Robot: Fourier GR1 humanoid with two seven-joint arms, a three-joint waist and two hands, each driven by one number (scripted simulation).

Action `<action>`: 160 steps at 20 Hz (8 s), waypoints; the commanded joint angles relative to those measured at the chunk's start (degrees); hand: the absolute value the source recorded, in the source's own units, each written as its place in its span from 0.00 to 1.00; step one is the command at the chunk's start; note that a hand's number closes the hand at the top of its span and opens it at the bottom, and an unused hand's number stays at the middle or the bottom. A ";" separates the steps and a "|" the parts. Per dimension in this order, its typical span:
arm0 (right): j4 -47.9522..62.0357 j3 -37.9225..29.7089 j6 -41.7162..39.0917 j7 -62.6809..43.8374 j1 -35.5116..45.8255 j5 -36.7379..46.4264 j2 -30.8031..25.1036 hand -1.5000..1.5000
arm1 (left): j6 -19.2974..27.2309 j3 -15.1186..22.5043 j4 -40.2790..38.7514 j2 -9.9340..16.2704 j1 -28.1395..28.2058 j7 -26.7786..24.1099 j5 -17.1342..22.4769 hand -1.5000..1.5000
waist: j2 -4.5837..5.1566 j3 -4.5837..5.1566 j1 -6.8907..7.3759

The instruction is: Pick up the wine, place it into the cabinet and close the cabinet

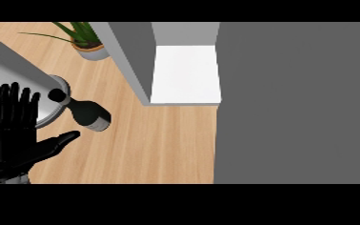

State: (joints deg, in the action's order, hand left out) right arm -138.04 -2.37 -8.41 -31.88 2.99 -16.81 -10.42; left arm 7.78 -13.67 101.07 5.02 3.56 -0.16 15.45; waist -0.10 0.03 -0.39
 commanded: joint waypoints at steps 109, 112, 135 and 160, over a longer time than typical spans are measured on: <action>-4.12 -3.10 -1.69 -1.54 -1.55 -5.94 1.30 0.00 | 1.70 30.77 9.79 -5.01 -2.72 -2.03 -11.08 1.00 | 0.04 -0.05 0.07; -8.40 0.41 -0.98 -2.24 -4.06 -3.14 2.92 0.00 | 12.54 40.45 10.16 -5.01 -6.36 0.91 -11.75 1.00 | -0.13 -0.06 -0.52; -10.43 -1.95 -2.58 -2.06 -6.17 -5.41 1.68 0.00 | 37.69 44.92 -10.91 -5.02 -37.59 7.23 -11.89 1.00 | -0.04 -0.07 -1.10; -7.89 -4.02 -1.64 -5.07 -0.61 -7.22 0.19 0.00 | 39.60 46.56 -27.42 -5.02 -33.08 -14.27 -0.82 1.00 | 0.04 -0.03 -0.50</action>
State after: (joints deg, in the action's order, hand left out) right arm -137.42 -4.93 -10.23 -33.77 5.06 -18.26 -9.88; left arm 46.93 32.20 76.33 0.01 -29.61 -12.57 14.72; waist -0.05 0.02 -0.94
